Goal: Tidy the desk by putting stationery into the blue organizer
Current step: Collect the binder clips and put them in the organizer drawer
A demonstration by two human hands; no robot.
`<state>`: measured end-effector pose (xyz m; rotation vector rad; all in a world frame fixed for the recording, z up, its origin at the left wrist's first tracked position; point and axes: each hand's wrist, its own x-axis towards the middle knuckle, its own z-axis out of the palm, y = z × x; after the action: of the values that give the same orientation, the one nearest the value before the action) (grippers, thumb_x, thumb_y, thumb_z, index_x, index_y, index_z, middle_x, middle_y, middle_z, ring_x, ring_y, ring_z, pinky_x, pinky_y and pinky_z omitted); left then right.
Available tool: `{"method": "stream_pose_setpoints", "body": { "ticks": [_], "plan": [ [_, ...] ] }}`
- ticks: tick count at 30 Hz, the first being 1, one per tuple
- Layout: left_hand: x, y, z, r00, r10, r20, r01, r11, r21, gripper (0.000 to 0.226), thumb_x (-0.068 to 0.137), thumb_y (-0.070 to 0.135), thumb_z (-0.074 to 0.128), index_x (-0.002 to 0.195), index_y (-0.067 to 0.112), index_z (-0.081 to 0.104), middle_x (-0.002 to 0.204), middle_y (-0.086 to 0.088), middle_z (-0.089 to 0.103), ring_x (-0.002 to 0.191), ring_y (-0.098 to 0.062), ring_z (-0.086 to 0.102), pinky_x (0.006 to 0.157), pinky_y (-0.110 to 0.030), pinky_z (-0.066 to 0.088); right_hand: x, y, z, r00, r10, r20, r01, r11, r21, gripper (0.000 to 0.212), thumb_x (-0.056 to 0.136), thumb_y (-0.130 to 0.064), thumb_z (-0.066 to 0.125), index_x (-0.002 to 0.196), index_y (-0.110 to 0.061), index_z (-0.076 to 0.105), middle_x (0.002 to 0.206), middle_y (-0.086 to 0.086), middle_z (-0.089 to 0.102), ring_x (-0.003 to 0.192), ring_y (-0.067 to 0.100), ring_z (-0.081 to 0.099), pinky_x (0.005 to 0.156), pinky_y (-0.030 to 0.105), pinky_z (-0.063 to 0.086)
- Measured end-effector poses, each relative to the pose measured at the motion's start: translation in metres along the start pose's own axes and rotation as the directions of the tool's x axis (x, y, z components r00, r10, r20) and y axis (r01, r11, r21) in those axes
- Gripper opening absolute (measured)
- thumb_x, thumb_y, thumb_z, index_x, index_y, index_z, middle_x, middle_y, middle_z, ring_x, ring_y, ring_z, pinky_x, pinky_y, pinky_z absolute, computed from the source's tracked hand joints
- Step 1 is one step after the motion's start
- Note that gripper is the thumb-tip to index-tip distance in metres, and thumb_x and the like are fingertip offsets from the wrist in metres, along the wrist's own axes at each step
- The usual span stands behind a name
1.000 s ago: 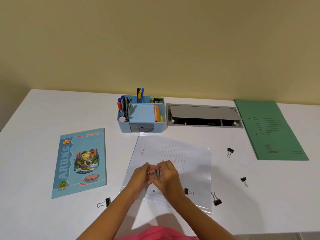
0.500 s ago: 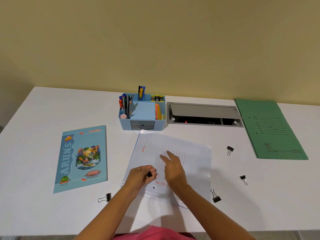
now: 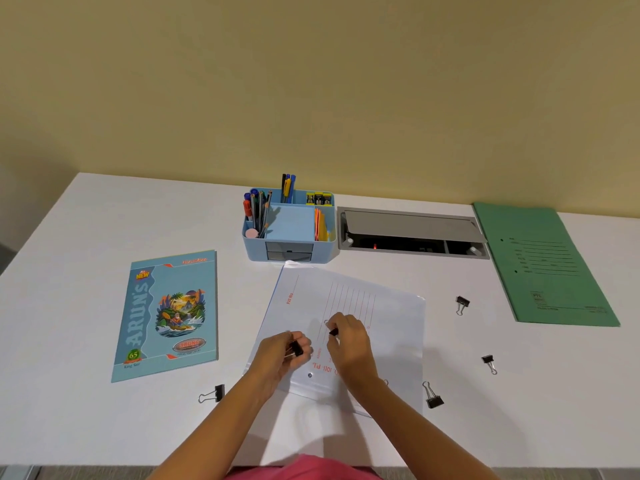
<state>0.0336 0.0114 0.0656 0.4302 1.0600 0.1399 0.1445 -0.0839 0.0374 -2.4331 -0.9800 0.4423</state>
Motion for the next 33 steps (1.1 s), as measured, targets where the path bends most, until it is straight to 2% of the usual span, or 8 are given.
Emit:
{"method": "stream_pose_setpoints", "body": {
  "ticks": [3,7,13,16,18,23,26,33],
  "plan": [
    [0.004,-0.002,0.0,0.999,0.016,-0.031,-0.016,1.0,-0.008,0.033,0.103,0.024,0.034,0.095,-0.002,0.052,0.089,-0.022,0.053,0.075,-0.031,0.053,0.091,-0.041,0.048,-0.015,-0.013,-0.007,0.985,-0.153,-0.084,0.162,0.979,0.121,0.017,0.086,-0.002,0.054,0.099,-0.011,0.061,0.094,0.002,0.064,0.088,0.019,0.056,0.081,0.032,0.049],
    [0.004,-0.005,-0.001,0.996,0.076,-0.051,-0.068,0.988,0.136,0.045,0.103,0.031,0.032,0.097,-0.003,0.062,0.091,-0.021,0.07,0.086,-0.03,0.067,0.083,-0.04,0.054,-0.033,-0.025,-0.005,0.937,-0.323,-0.134,0.343,0.923,0.177,0.016,0.086,0.0,0.056,0.097,-0.008,0.064,0.089,0.004,0.066,0.083,0.019,0.06,0.077,0.034,0.052],
    [0.003,-0.006,-0.002,0.996,0.087,0.0,-0.085,0.968,0.235,0.034,0.099,0.015,0.04,0.087,0.001,0.069,0.081,-0.016,0.071,0.074,-0.021,0.07,0.062,-0.028,0.058,-0.041,-0.026,-0.006,0.93,-0.338,-0.145,0.361,0.913,0.189,0.024,0.087,0.001,0.055,0.104,-0.009,0.069,0.1,0.002,0.071,0.094,0.015,0.064,0.084,0.028,0.053],
    [0.004,-0.006,0.0,0.994,0.103,0.023,-0.105,0.953,0.283,0.025,0.092,0.002,0.046,0.085,-0.005,0.07,0.083,-0.02,0.066,0.079,-0.027,0.065,0.078,-0.033,0.058,-0.039,-0.018,-0.014,0.901,-0.361,-0.24,0.381,0.924,0.041,0.015,0.083,0.0,0.059,0.089,-0.007,0.071,0.086,0.003,0.071,0.081,0.018,0.066,0.072,0.03,0.057],
    [0.002,-0.008,0.003,0.995,0.077,0.058,-0.09,0.959,0.269,0.021,0.091,-0.005,0.043,0.086,-0.009,0.063,0.085,-0.022,0.058,0.082,-0.032,0.057,0.089,-0.039,0.051,-0.041,-0.006,-0.019,0.948,-0.242,-0.208,0.25,0.968,0.012,0.02,0.078,0.005,0.063,0.09,-0.009,0.071,0.089,0.004,0.071,0.084,0.022,0.066,0.071,0.034,0.056],
    [-0.003,-0.014,0.011,0.997,0.037,0.064,-0.054,0.959,0.278,0.015,0.09,-0.008,0.036,0.087,-0.001,0.048,0.09,-0.018,0.038,0.081,-0.028,0.039,0.077,-0.036,0.036,-0.054,0.029,-0.023,0.979,0.205,-0.02,-0.204,0.95,-0.235,0.028,0.088,-0.015,0.061,0.114,-0.026,0.062,0.116,-0.007,0.053,0.106,0.012,0.049,0.073,0.018,0.045],
    [-0.007,-0.015,0.013,0.995,-0.01,0.103,-0.018,0.963,0.269,0.013,0.091,-0.006,0.035,0.087,0.0,0.045,0.09,-0.018,0.034,0.067,-0.023,0.035,0.072,-0.033,0.033,-0.064,0.039,-0.022,0.969,0.245,0.042,-0.227,0.94,-0.254,0.024,0.09,-0.012,0.056,0.111,-0.023,0.057,0.114,-0.005,0.051,0.099,0.012,0.048,0.067,0.018,0.043],
    [-0.011,-0.018,0.017,0.995,-0.069,0.072,0.054,0.981,0.188,0.011,0.094,-0.005,0.044,0.096,-0.007,0.055,0.092,-0.021,0.047,0.087,-0.031,0.043,0.101,-0.041,0.042,-0.068,0.04,-0.023,0.986,0.16,0.046,-0.152,0.979,-0.139,0.015,0.087,-0.007,0.055,0.1,-0.016,0.056,0.103,0.001,0.057,0.089,0.013,0.051,0.074,0.02,0.045]
  ]
}}
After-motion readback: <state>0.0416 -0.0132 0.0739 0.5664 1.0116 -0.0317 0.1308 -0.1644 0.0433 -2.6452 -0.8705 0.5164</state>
